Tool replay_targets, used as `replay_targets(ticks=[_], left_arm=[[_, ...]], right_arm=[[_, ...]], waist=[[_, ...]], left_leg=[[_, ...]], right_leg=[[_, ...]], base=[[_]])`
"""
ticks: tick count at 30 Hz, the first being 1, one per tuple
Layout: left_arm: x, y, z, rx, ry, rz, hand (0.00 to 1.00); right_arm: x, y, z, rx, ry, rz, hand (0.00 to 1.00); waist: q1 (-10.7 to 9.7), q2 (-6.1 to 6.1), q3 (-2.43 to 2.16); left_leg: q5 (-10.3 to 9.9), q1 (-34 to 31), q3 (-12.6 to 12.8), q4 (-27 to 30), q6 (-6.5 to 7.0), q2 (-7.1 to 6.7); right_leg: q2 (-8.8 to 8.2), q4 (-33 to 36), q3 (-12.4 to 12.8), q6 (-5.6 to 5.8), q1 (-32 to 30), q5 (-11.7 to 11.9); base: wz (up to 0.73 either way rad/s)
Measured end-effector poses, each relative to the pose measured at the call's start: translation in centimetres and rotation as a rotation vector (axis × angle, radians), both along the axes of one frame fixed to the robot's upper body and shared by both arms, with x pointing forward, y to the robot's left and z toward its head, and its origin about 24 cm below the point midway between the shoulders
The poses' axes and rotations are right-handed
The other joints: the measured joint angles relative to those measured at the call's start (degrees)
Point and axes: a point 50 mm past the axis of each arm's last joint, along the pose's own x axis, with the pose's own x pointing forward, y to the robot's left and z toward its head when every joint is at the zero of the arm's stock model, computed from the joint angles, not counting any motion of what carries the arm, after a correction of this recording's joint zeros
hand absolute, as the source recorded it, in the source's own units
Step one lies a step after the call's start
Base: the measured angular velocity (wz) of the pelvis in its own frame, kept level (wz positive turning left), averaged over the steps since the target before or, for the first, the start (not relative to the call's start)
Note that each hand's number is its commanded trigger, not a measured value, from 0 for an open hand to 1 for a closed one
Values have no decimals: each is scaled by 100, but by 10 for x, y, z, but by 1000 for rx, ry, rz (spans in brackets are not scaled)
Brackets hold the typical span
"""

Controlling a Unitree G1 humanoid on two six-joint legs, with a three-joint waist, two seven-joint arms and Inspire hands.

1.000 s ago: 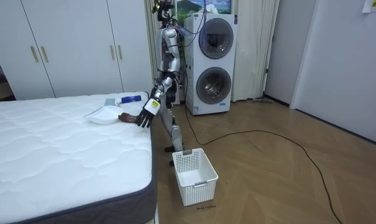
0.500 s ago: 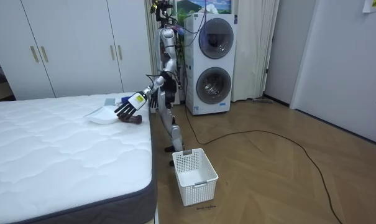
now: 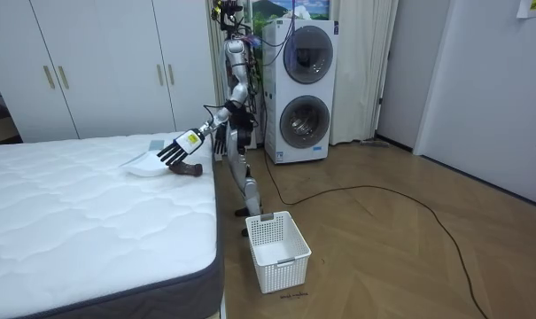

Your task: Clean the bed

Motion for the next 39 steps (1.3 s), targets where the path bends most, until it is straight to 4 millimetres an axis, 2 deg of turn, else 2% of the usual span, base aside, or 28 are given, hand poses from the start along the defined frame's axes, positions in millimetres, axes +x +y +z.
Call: replay_targets(ticks=[4, 13, 19, 25, 32, 39], left_arm=[[-3, -5, -7, -11, 42, -33, 0], [-6, -16, -15, -40, 93, -102, 0], [0, -25, -15, -48, 97, -159, 0], [-1, -26, -17, -46, 113, -170, 0], [-19, -21, -34, -41, 225, -156, 0], [-8, -20, -37, -33, 262, -152, 0]], right_arm=[[5, 1, 1, -4, -5, 32, 0], [11, 1, 2, -23, -14, 54, 0], [15, 3, 2, -22, -14, 88, 0], [14, 5, 2, -20, -9, 95, 0], [15, 5, 2, -24, -9, 103, 0], [19, 6, 3, -30, -17, 116, 0]], waist=[[-77, 4, 4], [-90, -14, 9], [-93, -116, 66], [-91, -180, 45], [-97, -182, 37], [-150, -152, 32]], left_leg=[[5, -46, 8, 2, -5, -3], [9, -246, -2, -10, 0, 8], [9, -246, -1, -15, 0, 14], [9, -226, 6, -17, 0, 14], [9, -263, 4, 26, 0, 8], [9, -474, 30, 151, 0, 9]], right_leg=[[4, -7, -16, -7, -74, 5], [-4, 9, -55, -5, -251, 8], [-2, 0, -59, -5, -254, 7], [-2, -3, -54, -5, -240, 7], [-4, 23, -62, -8, -267, 10], [-13, 143, -67, -18, -458, 15]], base=[[0], [0], [0], [0], [0], [0]])
